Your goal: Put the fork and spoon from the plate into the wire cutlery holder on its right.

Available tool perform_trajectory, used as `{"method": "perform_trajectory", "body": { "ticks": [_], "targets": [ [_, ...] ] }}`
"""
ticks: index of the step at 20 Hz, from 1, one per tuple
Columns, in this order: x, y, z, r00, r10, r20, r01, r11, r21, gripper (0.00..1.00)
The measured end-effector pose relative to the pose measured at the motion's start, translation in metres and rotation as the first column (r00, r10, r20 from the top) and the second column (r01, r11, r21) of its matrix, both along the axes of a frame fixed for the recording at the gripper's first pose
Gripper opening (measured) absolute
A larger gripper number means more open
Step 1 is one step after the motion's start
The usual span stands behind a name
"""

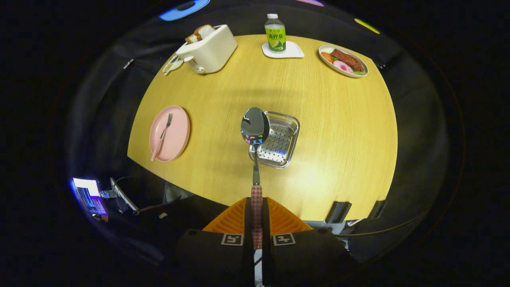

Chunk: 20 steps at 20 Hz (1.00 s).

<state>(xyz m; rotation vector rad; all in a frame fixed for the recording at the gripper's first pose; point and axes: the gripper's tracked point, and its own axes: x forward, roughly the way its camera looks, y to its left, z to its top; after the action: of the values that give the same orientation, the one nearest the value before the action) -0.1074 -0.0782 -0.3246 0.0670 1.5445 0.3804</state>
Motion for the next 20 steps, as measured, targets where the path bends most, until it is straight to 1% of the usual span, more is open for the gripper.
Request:
{"method": "perform_trajectory", "body": {
  "ticks": [2, 4, 8, 12, 16, 20],
  "targets": [
    [-0.003, -0.009, -0.011, 0.996, 0.045, -0.075, -0.047, 0.999, -0.021, 0.12],
    [-0.003, -0.015, -0.021, 0.985, 0.084, -0.15, -0.09, 0.995, -0.034, 0.12],
    [0.009, -0.026, -0.031, 0.955, 0.132, -0.267, -0.156, 0.985, -0.071, 0.12],
    [0.017, -0.03, -0.041, 0.915, 0.165, -0.367, -0.221, 0.968, -0.116, 0.12],
    [0.024, -0.022, -0.046, 0.896, 0.18, -0.406, -0.249, 0.961, -0.124, 0.13],
    [0.034, -0.018, -0.054, 0.901, 0.161, -0.403, -0.232, 0.963, -0.134, 0.14]
  ]
}}
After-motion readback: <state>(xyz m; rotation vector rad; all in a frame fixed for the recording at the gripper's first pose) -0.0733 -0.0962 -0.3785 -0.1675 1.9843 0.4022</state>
